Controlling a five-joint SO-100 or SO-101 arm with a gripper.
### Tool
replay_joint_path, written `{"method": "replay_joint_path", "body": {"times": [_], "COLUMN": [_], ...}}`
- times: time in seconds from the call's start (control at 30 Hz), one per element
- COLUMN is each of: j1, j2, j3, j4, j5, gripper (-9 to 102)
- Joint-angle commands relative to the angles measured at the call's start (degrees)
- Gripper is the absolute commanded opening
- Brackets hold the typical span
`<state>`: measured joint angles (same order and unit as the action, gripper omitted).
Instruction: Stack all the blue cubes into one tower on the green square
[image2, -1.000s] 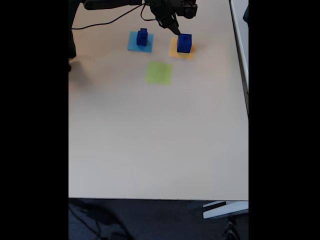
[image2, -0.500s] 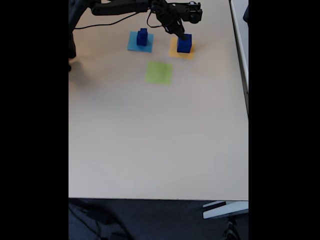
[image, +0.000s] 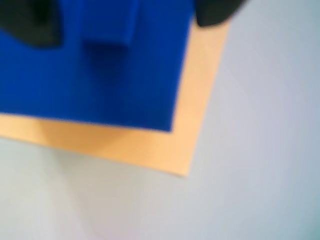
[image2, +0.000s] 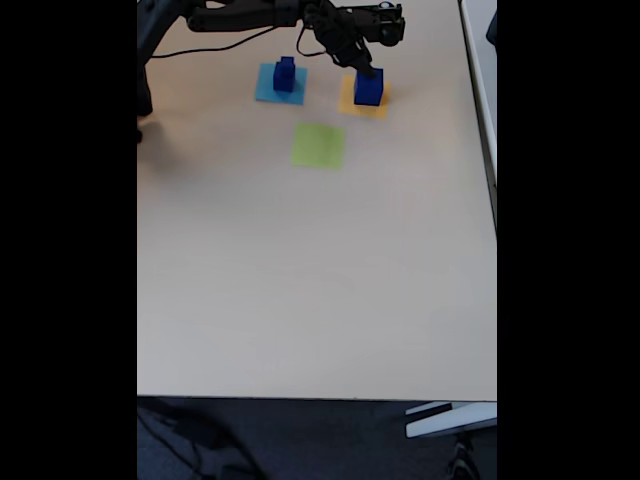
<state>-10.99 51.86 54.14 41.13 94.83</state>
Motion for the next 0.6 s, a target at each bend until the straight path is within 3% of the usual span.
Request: {"method": "replay_joint_path", "body": {"times": [0.0,0.57], "j1": [-0.5,0.5], "j2": [1.1,1.8], "j3": [-3.4,0.1], "j4": [-2.2,-3.1], "j5": [1.1,1.1], "gripper": [12,12]}}
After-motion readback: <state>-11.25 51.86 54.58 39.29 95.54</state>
